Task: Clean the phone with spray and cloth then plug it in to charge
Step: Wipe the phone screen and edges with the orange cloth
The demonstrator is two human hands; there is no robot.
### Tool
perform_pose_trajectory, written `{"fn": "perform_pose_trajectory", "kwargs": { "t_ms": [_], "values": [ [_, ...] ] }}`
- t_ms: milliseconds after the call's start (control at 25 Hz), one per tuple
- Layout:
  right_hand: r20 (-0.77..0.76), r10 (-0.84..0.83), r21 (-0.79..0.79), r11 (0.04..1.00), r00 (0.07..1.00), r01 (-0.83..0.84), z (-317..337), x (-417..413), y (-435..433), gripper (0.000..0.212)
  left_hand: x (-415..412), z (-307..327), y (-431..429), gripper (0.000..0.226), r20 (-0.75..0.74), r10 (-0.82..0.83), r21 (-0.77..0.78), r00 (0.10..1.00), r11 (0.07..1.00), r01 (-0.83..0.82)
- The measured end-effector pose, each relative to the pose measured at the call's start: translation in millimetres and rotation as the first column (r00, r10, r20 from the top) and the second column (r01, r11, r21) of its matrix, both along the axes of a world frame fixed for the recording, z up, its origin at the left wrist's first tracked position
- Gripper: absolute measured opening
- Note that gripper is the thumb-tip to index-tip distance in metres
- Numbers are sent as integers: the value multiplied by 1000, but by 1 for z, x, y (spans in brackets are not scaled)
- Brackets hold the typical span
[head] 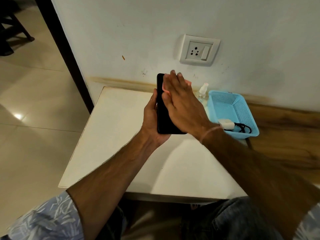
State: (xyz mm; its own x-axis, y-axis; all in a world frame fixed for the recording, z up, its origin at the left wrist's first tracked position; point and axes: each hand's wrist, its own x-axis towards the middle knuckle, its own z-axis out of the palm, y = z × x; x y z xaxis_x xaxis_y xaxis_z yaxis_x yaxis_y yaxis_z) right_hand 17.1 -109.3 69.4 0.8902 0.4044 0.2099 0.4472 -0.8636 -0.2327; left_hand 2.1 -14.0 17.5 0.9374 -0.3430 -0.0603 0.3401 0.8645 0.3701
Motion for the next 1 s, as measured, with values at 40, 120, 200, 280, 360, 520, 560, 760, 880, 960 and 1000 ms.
{"fn": "perform_pose_trajectory", "kwargs": {
  "t_ms": [40, 120, 200, 280, 360, 520, 560, 760, 880, 960, 1000],
  "values": [
    [-14, -21, -4, 1000, 1000, 21, 4, 11, 5, 55, -1, 0, -1, 54, -7, 14, 5, 1000, 1000, -14],
    [-19, -36, -31, 999, 999, 36, 7, 22, 13, 54, -1, 0, 0, 56, -23, 28, 2, 999, 1000, -27],
    [16, -26, -61, 998, 1000, 27, 6, 19, 15, 54, -2, 0, 0, 56, -31, 27, -5, 999, 1000, -27],
    [39, 8, -61, 998, 999, -5, 2, 5, 14, 53, -4, 2, -3, 50, -11, 35, -40, 999, 999, -35],
    [48, 42, -53, 998, 998, -39, -5, -17, 12, 53, -5, 0, -6, 47, -8, 61, -63, 998, 996, -61],
    [30, 122, -53, 991, 992, -120, -23, -67, 4, 55, -1, 1, 6, 68, 1, -50, 83, 999, 995, 50],
    [28, 138, -59, 989, 990, -136, -28, -78, 1, 55, 1, 0, 10, 74, 6, -82, 94, 997, 992, 81],
    [36, 247, -166, 957, 968, -238, -38, -97, -24, 56, 5, -4, 10, 76, -18, -57, 47, 998, 997, 58],
    [42, 241, -162, 959, 970, -232, -29, -73, -33, 56, 5, -3, 7, 74, -32, -41, 18, 999, 999, 41],
    [25, 145, -82, 986, 989, -143, -21, -45, -30, 56, 4, -3, 3, 66, -46, -28, 3, 999, 1000, 28],
    [6, 89, -41, 995, 996, -88, -16, -28, -26, 56, 2, -3, 0, 62, -43, -20, 10, 999, 1000, 20]
  ]
}}
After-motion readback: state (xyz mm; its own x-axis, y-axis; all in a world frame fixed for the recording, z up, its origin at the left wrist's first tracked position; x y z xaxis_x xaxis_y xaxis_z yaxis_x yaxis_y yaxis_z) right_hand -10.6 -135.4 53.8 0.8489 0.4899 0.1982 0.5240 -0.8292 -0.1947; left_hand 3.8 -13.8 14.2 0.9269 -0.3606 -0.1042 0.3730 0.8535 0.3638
